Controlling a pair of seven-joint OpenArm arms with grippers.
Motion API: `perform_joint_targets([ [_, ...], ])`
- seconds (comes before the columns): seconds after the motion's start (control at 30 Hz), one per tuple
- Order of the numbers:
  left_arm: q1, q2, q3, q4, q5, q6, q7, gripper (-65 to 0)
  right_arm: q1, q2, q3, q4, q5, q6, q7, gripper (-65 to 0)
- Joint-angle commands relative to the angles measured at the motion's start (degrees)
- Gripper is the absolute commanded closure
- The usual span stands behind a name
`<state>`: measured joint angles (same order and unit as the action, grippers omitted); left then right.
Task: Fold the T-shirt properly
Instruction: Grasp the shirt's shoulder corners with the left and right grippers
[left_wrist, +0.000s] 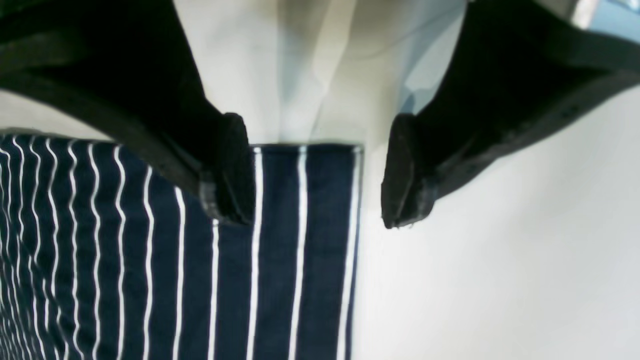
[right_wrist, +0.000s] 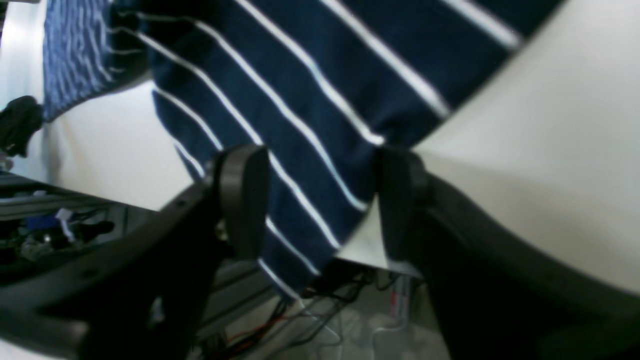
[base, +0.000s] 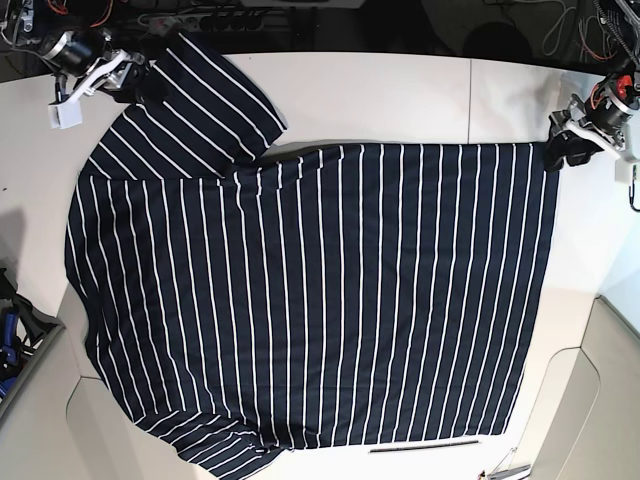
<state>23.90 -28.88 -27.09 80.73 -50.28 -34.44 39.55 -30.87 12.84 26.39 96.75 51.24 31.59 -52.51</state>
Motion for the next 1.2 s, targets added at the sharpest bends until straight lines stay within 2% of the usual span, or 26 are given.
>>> perform_joint_targets([
  [0.0, 0.4, -0.5, 0.5, 0.0, 1.2, 0.3, 2.9, -43.7, -0.3, 0.3, -0.4, 0.5, 0.2, 0.2, 0.0, -34.3],
  [0.3, 0.2, -0.5, 0.9, 0.1, 1.2, 0.0, 2.7, -43.6, -0.2, 0.3, -2.2, 0.5, 0.2, 0.2, 1.4, -34.3],
  [0.37, 0.2, -0.5, 0.9, 0.1, 1.2, -2.3, 2.6, -42.0, -0.2, 0.3, -2.2, 0.5, 0.2, 0.2, 2.4, -34.2],
  [0.43, 0.2, -0.5, 0.9, 0.1, 1.2, -2.9, 2.7, -34.5, -0.2, 0.3, -2.2, 0.5, -0.2, 0.3, 2.9, -30.9],
  [0.53, 0.1, -0.5, 0.9, 0.1, 1.2, -2.9, 2.5, -20.3, 0.2, 0.3, -2.2, 0.5, -2.4, 1.5, 3.0, -19.5],
  [0.63, -0.1, -0.5, 0.9, 0.1, 1.2, -2.9, 1.8, -10.7, 0.9, 0.3, -2.2, 0.5, -4.5, 1.5, 3.0, -9.3],
  [0.73, -0.1, -0.5, 0.9, 0.1, 1.2, -2.9, 1.1, -0.3, 0.9, 0.3, -2.2, 0.5, -4.8, 1.5, 3.0, -3.4],
  [0.83, -0.1, -0.5, 0.9, 0.1, 1.2, -2.9, 0.4, 0.0, 0.9, 0.3, -2.1, 0.5, -4.8, 1.5, 3.0, 0.0],
  [0.93, -0.1, -0.5, 0.9, 0.2, 1.2, -5.3, -1.0, 0.0, 0.8, 0.3, -2.1, 0.6, -4.8, 1.5, 3.0, 0.0],
  [1.17, -0.1, -0.5, 0.8, 0.3, 0.0, -5.6, -1.9, 0.0, 0.9, 0.3, -2.0, 0.7, -4.7, 1.4, 2.8, 0.0],
])
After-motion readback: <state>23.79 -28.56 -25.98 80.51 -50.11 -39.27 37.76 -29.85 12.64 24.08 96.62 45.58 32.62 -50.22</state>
